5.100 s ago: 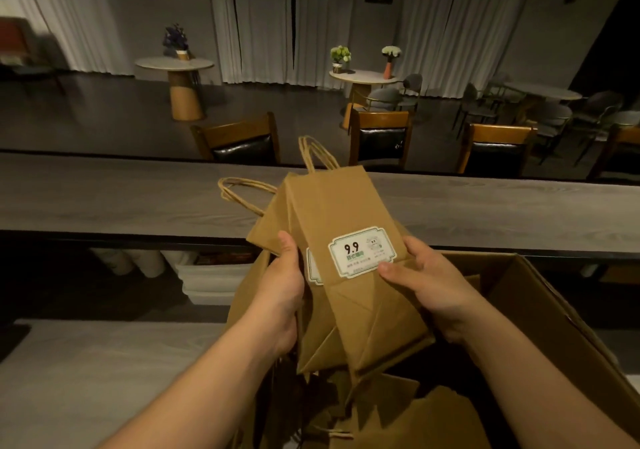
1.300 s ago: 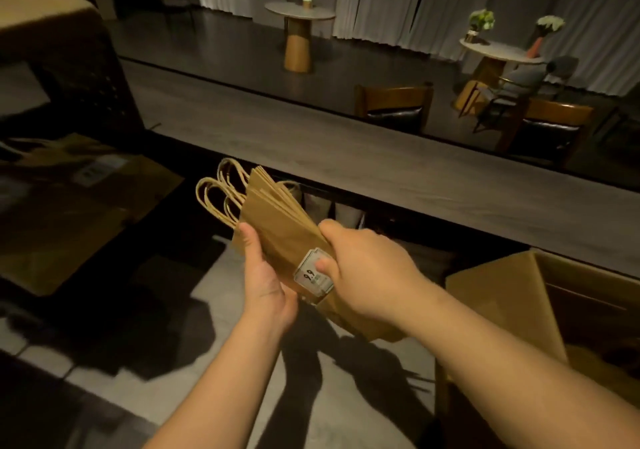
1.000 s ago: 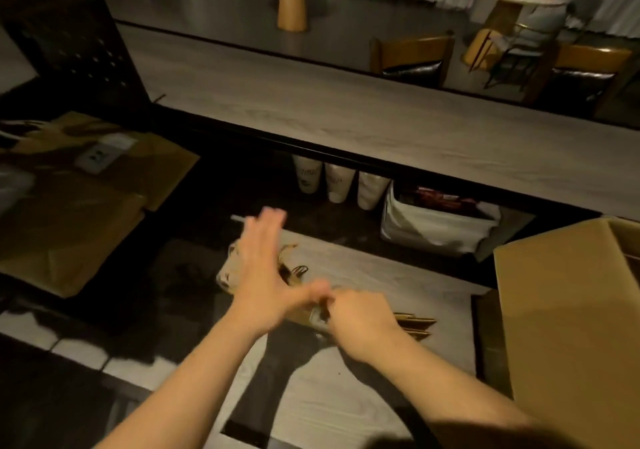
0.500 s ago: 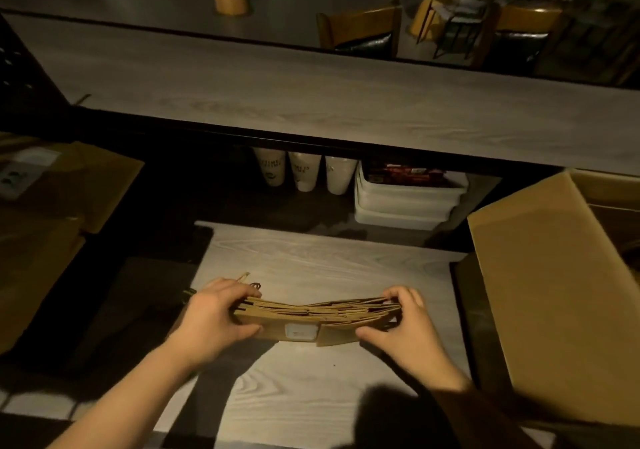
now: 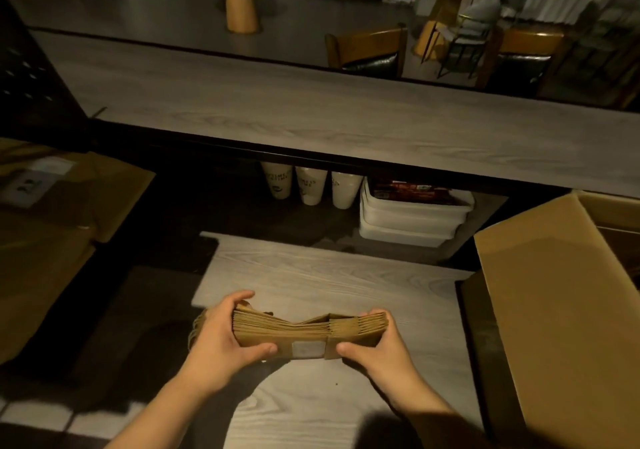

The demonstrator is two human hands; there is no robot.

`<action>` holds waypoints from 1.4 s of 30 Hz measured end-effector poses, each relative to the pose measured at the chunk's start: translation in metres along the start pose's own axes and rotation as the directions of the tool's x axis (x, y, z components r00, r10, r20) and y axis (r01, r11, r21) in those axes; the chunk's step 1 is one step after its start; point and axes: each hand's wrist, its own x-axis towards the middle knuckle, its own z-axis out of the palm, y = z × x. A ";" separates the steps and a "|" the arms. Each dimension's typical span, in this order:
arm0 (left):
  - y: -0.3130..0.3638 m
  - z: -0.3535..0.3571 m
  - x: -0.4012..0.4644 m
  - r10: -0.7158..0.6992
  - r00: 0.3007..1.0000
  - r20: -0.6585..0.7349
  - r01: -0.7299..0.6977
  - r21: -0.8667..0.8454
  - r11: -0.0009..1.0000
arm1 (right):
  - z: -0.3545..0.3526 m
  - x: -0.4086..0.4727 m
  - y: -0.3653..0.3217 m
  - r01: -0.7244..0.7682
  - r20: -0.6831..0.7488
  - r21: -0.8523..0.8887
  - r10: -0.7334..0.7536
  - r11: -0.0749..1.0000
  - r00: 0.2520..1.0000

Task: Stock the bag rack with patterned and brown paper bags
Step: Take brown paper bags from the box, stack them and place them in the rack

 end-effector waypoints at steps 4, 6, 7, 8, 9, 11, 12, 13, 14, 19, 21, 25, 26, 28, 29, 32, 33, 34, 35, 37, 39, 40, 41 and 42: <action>-0.004 -0.002 0.001 -0.020 0.998 -0.065 0.021 0.023 1.000 | -0.002 0.005 -0.008 -0.048 0.074 0.015 0.047 0.999 0.996; -0.009 -0.002 0.002 -0.081 0.996 -0.045 0.082 0.021 0.996 | -0.003 0.007 -0.013 -0.042 0.069 0.001 0.042 0.999 0.997; -0.009 -0.002 0.004 -0.125 0.991 -0.040 0.125 0.008 0.992 | -0.002 0.007 -0.015 -0.029 0.058 -0.008 0.030 1.000 0.998; -0.008 -0.003 0.006 -0.152 0.988 -0.028 0.152 -0.013 0.988 | -0.003 0.008 -0.018 -0.013 0.048 -0.021 0.014 1.000 0.999; -0.001 -0.006 0.007 -0.172 0.985 -0.011 0.171 -0.036 0.985 | -0.003 0.008 -0.021 0.005 0.044 -0.040 -0.003 0.999 0.999; 0.013 -0.014 0.008 -0.210 0.978 0.010 0.210 -0.103 0.972 | -0.005 0.004 -0.035 0.023 0.058 -0.067 -0.019 0.997 0.998; 0.018 -0.017 0.008 -0.222 0.975 0.028 0.224 -0.141 0.964 | -0.008 0.000 -0.042 0.028 0.077 -0.055 -0.024 0.998 0.997; 0.024 -0.022 0.007 -0.234 0.971 0.053 0.240 -0.173 0.955 | -0.012 -0.002 -0.047 0.030 0.102 -0.017 -0.028 0.999 0.994; 0.029 -0.026 0.008 -0.237 0.969 0.064 0.245 -0.193 0.950 | -0.015 -0.004 -0.051 0.021 0.134 0.030 -0.025 0.999 0.991; 0.068 -0.050 0.021 -0.177 0.984 -0.017 0.176 -0.009 0.984 | -0.021 -0.014 -0.078 0.086 0.208 0.028 -0.090 0.996 0.974; 0.086 -0.056 0.023 -0.129 0.984 -0.126 0.137 0.051 0.989 | -0.022 -0.018 -0.092 0.150 0.146 0.034 -0.153 0.988 0.977; 0.116 -0.054 0.012 -0.104 0.837 -0.537 0.127 0.006 0.992 | -0.017 -0.032 -0.116 0.178 0.088 0.277 -0.209 0.944 0.974; 0.123 -0.050 0.008 -0.194 0.797 -0.571 0.151 -0.122 0.981 | -0.015 -0.037 -0.122 0.186 0.066 0.344 -0.221 0.920 0.973; 0.140 -0.044 0.001 -0.460 0.761 -0.457 0.219 -0.487 0.845 | -0.009 -0.047 -0.134 0.186 0.048 0.459 -0.233 0.869 0.971; 0.151 -0.042 -0.002 -0.563 0.758 -0.329 0.235 -0.667 0.707 | -0.007 -0.052 -0.138 0.176 0.061 0.506 -0.239 0.844 0.969; 0.185 -0.055 -0.005 -0.554 0.830 0.054 0.170 -0.972 0.160 | 0.010 -0.063 -0.151 0.109 0.131 0.603 -0.233 0.790 0.964; 0.193 -0.062 -0.004 -0.524 0.847 0.091 0.149 -0.986 0.069 | 0.017 -0.066 -0.155 0.078 0.146 0.623 -0.214 0.778 0.966; 0.201 -0.072 -0.004 -0.500 0.863 0.078 0.126 -0.990 0.063 | 0.025 -0.068 -0.159 0.048 0.161 0.638 -0.194 0.768 0.968; 0.207 -0.083 -0.004 -0.501 0.865 0.024 0.101 -0.987 0.126 | 0.033 -0.070 -0.164 0.017 0.185 0.646 -0.178 0.763 0.966; 0.206 -0.108 0.001 -0.546 0.825 -0.142 0.030 -0.956 0.293 | 0.052 -0.070 -0.176 -0.042 0.259 0.643 -0.166 0.765 0.952; 0.206 -0.138 0.004 -0.580 0.791 -0.197 0.006 -0.944 0.329 | 0.073 -0.070 -0.191 -0.082 0.318 0.631 -0.161 0.772 0.934; 0.206 -0.152 0.004 -0.595 0.778 -0.202 0.014 -0.941 0.337 | 0.084 -0.069 -0.200 -0.097 0.341 0.621 -0.156 0.777 0.927; 0.200 -0.167 0.008 -0.602 0.765 -0.228 0.005 -0.933 0.361 | 0.096 -0.067 -0.208 -0.110 0.357 0.611 -0.148 0.784 0.922; 0.196 -0.182 0.012 -0.595 0.757 -0.270 -0.012 -0.917 0.399 | 0.108 -0.065 -0.218 -0.124 0.376 0.601 -0.142 0.790 0.916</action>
